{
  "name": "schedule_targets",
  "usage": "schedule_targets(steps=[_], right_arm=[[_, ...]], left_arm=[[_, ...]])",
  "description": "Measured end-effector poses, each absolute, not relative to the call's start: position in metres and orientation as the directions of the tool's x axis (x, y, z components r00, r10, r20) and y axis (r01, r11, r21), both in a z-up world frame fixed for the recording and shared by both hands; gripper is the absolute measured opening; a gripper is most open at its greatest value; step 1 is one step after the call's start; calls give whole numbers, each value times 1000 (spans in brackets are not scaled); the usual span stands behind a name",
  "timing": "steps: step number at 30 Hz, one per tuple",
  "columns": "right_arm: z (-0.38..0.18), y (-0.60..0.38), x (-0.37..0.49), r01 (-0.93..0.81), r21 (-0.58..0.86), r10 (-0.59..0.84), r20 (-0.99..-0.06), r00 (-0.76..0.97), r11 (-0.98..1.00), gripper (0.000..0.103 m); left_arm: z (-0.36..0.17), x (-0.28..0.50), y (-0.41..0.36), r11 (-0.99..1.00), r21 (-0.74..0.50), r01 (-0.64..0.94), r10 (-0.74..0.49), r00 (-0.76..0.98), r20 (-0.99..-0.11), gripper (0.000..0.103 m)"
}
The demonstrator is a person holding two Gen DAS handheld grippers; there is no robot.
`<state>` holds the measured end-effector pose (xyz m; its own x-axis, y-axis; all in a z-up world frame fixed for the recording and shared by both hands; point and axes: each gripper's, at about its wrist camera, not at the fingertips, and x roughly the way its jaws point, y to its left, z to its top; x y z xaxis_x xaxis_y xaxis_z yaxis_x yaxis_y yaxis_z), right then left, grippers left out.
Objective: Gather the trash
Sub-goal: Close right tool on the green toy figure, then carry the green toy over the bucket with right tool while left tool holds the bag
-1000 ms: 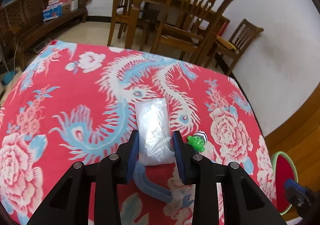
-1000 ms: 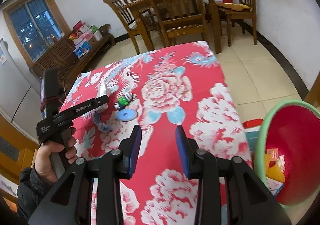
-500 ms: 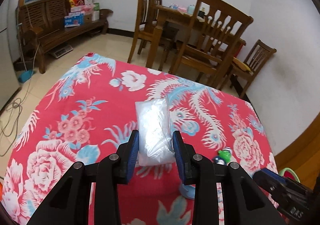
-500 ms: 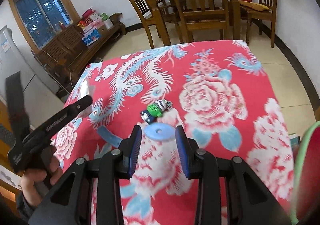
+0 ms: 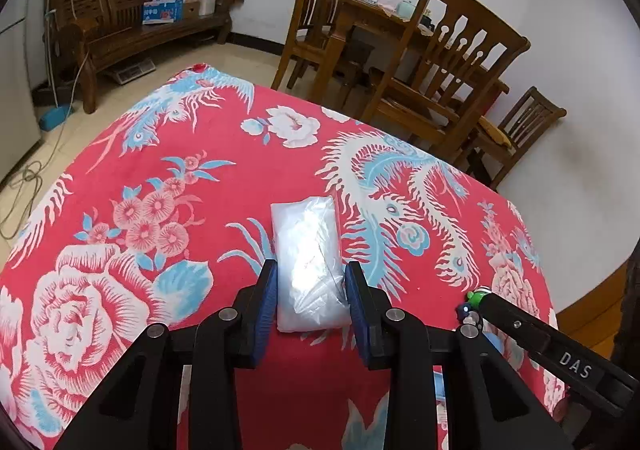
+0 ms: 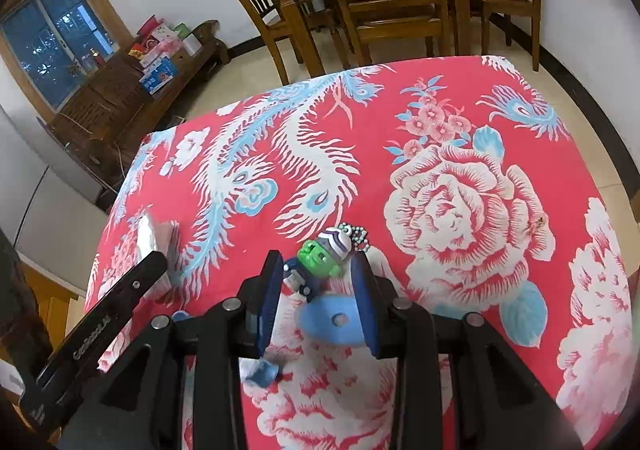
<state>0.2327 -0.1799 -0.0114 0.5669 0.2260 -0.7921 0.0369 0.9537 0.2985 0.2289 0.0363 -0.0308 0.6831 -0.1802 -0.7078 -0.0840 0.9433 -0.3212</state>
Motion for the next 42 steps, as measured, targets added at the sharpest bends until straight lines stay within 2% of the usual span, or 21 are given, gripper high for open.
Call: schedule_targets(steps=[10,12,17,31,42], right_arm=[[-19,-168,238,25,247,190,-801,568,969,36],[-19,-167,239,22,245,190,-800,569,969,29],[-17,-172,234,29,276,212,-798,564,961,28],[42,-211,163,-39,308,256,-706,660,951,28],[66,-270,96,19,317,207,-663,720,948,28]], left_arm=[[-32,231,37,942,-325,-85,-182,684,-707,34],[-33,231,37,941,-328,-85,-184,683,-706,34],[-33,230,38,941,-327,-85,-184,684,-706,34],[-7,209,24,945,-324,-28,-216,692,-689,34],[21,179,-7,939,-338,63,-287,687,-668,34]])
